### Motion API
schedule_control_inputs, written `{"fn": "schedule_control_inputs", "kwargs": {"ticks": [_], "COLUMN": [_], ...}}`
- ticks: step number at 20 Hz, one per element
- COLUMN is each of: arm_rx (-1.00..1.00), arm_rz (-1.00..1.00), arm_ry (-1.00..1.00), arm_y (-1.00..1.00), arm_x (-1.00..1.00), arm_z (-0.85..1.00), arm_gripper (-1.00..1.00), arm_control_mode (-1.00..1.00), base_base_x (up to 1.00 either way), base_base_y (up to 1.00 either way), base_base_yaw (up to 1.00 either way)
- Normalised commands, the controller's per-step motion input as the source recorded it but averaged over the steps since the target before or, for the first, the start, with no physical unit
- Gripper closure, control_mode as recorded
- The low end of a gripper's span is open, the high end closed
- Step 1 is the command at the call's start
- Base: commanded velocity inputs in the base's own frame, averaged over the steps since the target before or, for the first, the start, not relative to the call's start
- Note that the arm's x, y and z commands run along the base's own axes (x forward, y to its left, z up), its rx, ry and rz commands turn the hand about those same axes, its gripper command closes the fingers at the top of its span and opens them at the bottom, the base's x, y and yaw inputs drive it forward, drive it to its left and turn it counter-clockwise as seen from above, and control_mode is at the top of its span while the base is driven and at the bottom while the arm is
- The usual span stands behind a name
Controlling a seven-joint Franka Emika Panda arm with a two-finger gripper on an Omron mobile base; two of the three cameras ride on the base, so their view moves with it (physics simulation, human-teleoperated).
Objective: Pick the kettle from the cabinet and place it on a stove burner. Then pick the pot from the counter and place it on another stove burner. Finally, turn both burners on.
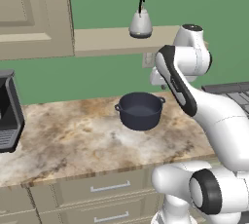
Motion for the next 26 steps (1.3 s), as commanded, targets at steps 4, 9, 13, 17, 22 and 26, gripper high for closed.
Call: {"fn": "schedule_control_inputs", "kwargs": {"ticks": [4,9,13,17,22,26], "arm_rx": [0.00,0.00,0.00,0.00,0.00,0.00], "arm_rz": [0.00,0.00,0.00,0.00,0.00,0.00], "arm_ry": [-0.02,-0.08,-0.10,-0.13,-0.12,-0.13], "arm_y": [0.00,0.00,0.00,0.00,0.00,0.00], "arm_x": [0.00,0.00,0.00,-0.03,-0.03,-0.03], "arm_z": [0.00,0.05,0.17,0.27,0.29,0.27], "arm_gripper": [-1.00,-1.00,-1.00,-1.00,-1.00,-1.00], "arm_control_mode": [-1.00,-1.00,-1.00,-1.00,-1.00,-1.00], "base_base_x": [0.00,0.00,0.00,0.00,0.00,0.00], "base_base_y": [0.00,0.00,0.00,0.00,0.00,0.00], "base_base_yaw": [0.00,0.00,0.00,0.00,0.00,0.00]}}
